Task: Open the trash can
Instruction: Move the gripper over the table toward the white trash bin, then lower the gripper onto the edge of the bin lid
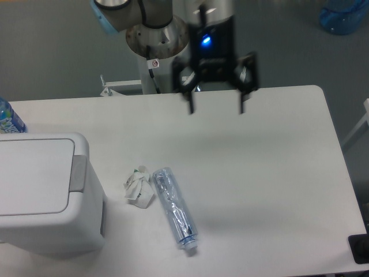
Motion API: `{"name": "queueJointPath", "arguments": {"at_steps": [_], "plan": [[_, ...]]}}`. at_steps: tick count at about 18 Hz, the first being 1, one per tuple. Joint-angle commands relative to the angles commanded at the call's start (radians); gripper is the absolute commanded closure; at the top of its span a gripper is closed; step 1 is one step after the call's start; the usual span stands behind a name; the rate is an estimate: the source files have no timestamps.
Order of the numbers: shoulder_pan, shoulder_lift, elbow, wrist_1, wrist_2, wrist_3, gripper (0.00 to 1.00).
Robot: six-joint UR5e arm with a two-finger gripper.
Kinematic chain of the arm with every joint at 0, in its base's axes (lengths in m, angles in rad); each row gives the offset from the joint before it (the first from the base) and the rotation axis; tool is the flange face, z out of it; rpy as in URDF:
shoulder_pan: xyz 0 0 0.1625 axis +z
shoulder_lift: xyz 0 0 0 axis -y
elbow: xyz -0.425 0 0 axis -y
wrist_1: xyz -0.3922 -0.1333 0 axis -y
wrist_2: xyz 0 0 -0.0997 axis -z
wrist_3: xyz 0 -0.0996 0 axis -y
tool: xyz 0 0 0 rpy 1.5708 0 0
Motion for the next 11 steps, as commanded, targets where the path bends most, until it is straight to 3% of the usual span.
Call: {"name": "queueJointPath", "arguments": {"at_steps": [4,11], "plan": [[-0.034,-0.025,-0.003,0.002,-0.113,-0.189,0.00],[-0.080,-0.071,-0.002,0.009,-0.201,-0.211,0.00]]}}
